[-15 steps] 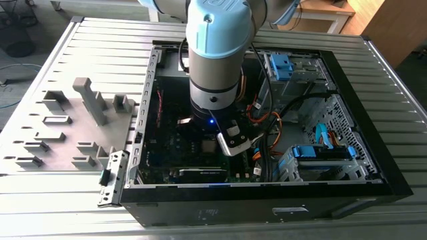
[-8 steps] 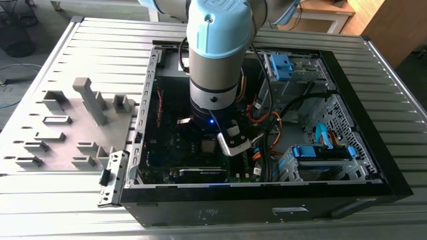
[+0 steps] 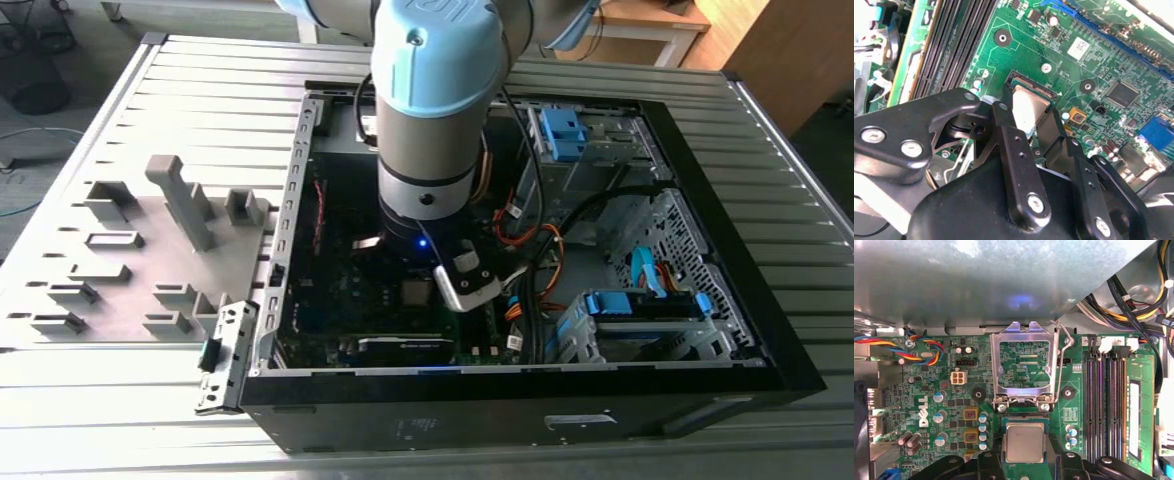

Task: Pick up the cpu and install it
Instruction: 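Place the cpu into insertion slot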

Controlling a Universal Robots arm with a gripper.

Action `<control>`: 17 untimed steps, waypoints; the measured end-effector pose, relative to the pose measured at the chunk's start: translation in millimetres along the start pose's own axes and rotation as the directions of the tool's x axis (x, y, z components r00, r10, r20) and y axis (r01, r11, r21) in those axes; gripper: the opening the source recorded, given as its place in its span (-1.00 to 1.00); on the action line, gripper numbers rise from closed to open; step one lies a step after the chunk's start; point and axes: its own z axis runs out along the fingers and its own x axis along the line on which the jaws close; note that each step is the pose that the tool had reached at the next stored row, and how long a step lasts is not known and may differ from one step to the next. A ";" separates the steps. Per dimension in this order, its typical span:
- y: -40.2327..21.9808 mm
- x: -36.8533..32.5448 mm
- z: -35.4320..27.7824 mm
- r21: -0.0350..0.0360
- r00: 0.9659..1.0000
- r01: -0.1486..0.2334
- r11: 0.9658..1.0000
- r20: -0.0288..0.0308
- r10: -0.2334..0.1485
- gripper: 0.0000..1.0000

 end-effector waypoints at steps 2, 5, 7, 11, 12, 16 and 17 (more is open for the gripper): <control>0.0 0.1 0.0 0.000 1.000 0.000 1.000 0.000 0.000 -0.12; -0.1 1.1 0.5 0.000 1.000 0.000 1.000 0.000 0.000 -0.12; 0.0 1.7 0.7 0.000 1.000 0.000 1.000 0.000 0.000 -0.12; -0.8 1.7 0.8 0.000 1.000 0.003 1.000 0.000 -0.003 -0.12; -0.9 1.6 0.8 0.000 1.000 0.004 1.000 0.000 -0.004 -0.12; -1.0 0.4 0.9 0.000 1.000 0.008 1.000 0.000 -0.008 -0.12; -1.0 0.3 0.9 0.000 1.000 0.009 1.000 0.000 -0.009 -0.12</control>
